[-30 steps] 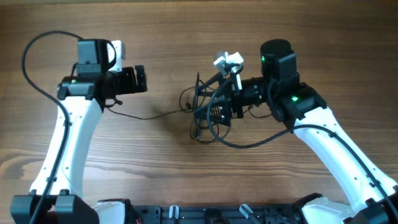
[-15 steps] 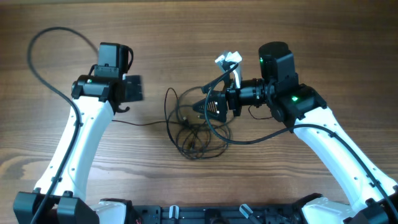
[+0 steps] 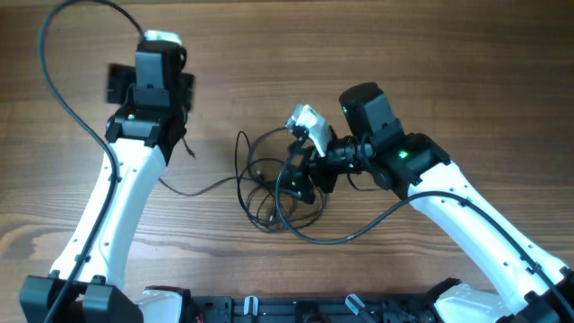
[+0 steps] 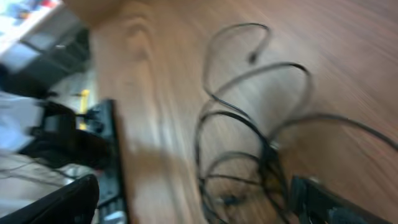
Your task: Untangle cables
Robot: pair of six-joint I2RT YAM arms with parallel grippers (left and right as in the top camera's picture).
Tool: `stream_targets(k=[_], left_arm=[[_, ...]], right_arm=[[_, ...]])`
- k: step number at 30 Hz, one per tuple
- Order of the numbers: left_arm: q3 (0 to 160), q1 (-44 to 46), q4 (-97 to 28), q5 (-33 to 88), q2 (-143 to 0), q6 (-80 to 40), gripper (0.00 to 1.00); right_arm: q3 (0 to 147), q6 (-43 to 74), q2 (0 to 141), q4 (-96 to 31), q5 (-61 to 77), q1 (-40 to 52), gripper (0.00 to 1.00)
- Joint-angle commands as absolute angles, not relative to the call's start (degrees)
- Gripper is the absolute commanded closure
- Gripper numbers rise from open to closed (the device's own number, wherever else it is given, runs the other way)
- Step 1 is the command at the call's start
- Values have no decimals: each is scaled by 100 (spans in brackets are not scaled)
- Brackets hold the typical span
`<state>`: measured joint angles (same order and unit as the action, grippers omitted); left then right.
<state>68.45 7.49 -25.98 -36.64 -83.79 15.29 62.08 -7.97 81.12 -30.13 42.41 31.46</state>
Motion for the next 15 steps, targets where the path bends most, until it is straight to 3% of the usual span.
stream_targets(k=[1,3,7,9,11,15], left_arm=[[6890,797,-3262,-5330,-8405,1455,0],[6890,895,-3977,-4005,-8405,913,0],[6890,926,-5076,141,-8407,784,0],[6890,928,-5529,1625,-8407,786,0],[6890,928,-5990,2329,-8407,786,0],[6890,926,-6112,2353,-8407,788,0]], right_arm=[[6250,-829,8145,-3074,4047,3166,0],[6243,-862,8145,-3081,4150,3166,0],[6213,506,8219,-3308,1247,3166,0],[6213,766,8337,-3509,1262,3166,0],[6213,722,8501,-3610,2305,3166,0],[6213,150,8764,-3253,3658,3170,0]])
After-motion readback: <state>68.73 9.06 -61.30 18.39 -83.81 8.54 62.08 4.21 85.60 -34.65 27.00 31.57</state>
